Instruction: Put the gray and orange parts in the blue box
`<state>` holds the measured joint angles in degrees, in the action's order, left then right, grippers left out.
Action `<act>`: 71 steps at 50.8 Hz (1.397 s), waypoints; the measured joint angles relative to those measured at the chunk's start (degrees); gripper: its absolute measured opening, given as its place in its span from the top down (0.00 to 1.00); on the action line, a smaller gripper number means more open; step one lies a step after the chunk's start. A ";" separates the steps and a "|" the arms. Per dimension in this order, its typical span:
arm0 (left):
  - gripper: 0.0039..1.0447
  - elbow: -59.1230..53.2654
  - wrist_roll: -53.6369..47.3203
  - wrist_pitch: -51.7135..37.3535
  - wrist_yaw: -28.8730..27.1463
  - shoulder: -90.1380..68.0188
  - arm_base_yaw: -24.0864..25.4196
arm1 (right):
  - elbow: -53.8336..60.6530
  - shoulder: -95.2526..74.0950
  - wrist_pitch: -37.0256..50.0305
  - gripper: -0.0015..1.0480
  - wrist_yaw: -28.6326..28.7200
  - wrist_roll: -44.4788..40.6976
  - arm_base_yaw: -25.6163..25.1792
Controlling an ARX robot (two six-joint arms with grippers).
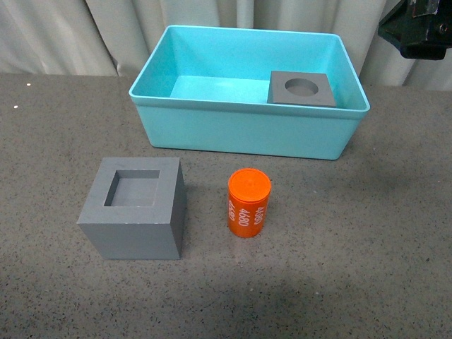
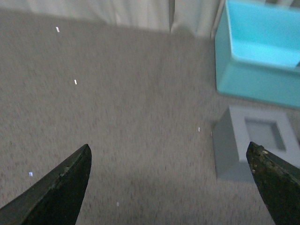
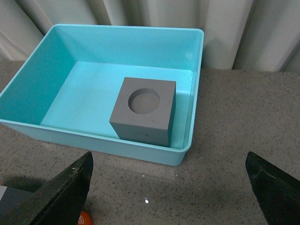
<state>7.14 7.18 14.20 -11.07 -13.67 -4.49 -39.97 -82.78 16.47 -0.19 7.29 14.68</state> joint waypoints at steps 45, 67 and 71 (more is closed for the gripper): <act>0.06 25.99 10.84 -23.19 12.41 -73.46 -7.74 | 0.02 0.07 0.04 0.09 0.00 -0.02 0.11; 0.19 32.06 9.92 -21.73 9.07 -84.89 -9.90 | 0.02 0.07 0.04 0.09 0.00 0.00 0.11; 0.33 32.68 9.68 -20.79 8.31 -85.81 -9.92 | 0.02 0.07 0.04 0.09 0.00 -0.02 0.11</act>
<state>39.81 16.86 -6.59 -2.76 -99.48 -14.41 -39.94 -82.72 16.51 -0.19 7.27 14.79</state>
